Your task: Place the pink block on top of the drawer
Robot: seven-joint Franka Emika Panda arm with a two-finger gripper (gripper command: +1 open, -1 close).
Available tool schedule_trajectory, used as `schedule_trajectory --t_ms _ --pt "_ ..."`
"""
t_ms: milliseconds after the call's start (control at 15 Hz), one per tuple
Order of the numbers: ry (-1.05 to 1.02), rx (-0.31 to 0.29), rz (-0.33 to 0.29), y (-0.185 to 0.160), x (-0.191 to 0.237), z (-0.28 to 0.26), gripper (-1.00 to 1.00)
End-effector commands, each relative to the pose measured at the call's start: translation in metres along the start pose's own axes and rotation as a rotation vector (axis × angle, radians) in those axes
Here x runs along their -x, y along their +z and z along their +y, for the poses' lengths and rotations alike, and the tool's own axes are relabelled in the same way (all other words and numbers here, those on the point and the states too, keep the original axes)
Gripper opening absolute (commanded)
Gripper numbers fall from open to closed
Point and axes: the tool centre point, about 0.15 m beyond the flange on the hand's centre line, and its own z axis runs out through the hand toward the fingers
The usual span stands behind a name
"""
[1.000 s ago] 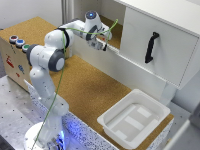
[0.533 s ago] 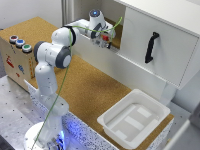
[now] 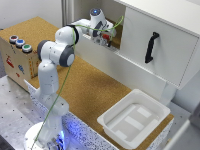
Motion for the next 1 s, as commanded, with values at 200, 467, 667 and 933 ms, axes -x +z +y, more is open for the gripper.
schedule_trajectory --t_ms 200,467,667,933 --pt "0.051 0.199 -0.001 -0.058 0.016 -0.021 -1.00" --pt "0.069 0.191 0.018 -0.092 0.039 -0.037 -1.00" --pt "0.078 0.156 -0.003 -0.110 0.068 -0.059 -1.00" --pt "0.025 0.078 -0.037 -0.124 0.102 -0.116 -1.00"
